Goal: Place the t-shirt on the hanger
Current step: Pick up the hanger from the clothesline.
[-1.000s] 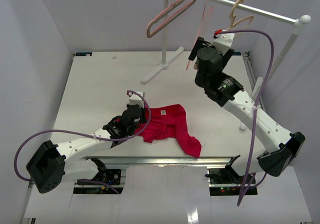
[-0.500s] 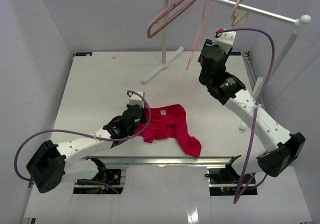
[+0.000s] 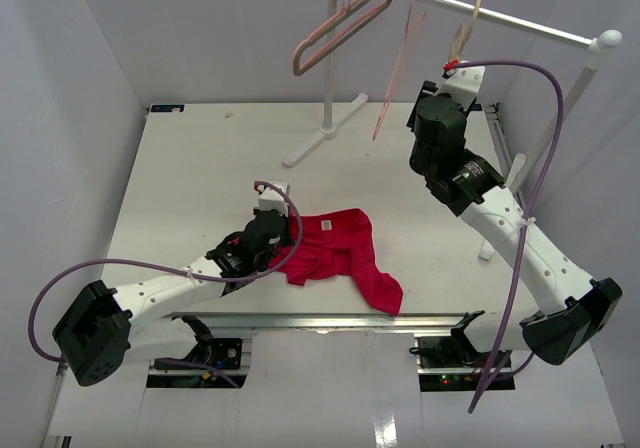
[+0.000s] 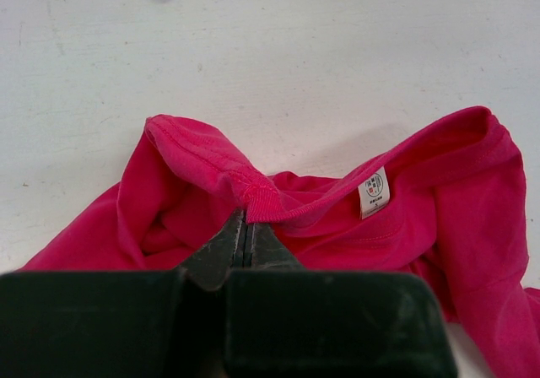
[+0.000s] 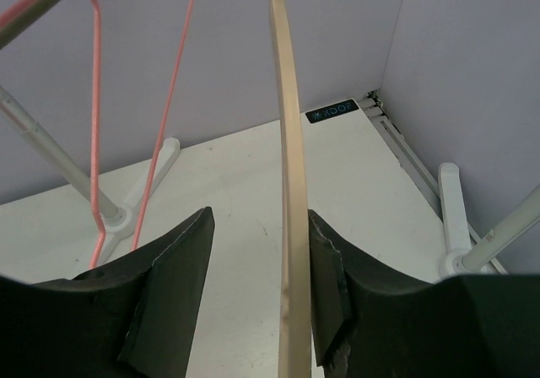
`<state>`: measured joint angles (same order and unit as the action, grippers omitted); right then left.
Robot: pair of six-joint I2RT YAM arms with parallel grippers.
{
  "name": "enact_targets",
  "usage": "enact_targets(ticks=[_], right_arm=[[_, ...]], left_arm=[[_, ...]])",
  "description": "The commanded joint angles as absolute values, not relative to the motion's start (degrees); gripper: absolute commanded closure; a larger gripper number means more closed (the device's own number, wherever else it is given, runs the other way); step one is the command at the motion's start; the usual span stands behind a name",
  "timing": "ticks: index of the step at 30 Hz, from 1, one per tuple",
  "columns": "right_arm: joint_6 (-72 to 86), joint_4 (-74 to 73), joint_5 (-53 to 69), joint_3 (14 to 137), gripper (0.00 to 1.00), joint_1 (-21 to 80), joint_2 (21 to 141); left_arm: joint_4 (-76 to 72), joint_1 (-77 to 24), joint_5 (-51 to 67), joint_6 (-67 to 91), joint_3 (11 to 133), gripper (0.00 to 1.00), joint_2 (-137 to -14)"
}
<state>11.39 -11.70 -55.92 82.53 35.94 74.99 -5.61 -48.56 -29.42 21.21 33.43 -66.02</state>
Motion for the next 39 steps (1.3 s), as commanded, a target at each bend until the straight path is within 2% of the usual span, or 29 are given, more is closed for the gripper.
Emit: enact_targets(ticks=[1,17,29,34,39], right_arm=[[10.51,-9.67,-53.23,81.84,0.50,33.83,74.71],[5.95,-9.67,-49.75,83.67,0.92,29.39,74.76],[0.26,-9.35,-44.44,88.79,0.92,28.65,71.21],[1.50,-11.49,-41.69,86.63,0.92,28.65,68.05],[2.19,-14.59,-34.00,81.22,0.92,28.65,63.93]], left_arm=[[-6.33,-48.78,-30.21,20.92,33.94,1.00,-65.59],[-6.33,-48.82,-30.23,20.92,34.10,1.00,-66.01],[-6.32,-48.78,-30.67,20.66,34.19,1.00,-66.37],[-6.50,-48.84,-30.73,20.57,34.01,1.00,-66.27],[-6.74,-48.78,-30.32,20.60,33.98,1.00,-66.45]])
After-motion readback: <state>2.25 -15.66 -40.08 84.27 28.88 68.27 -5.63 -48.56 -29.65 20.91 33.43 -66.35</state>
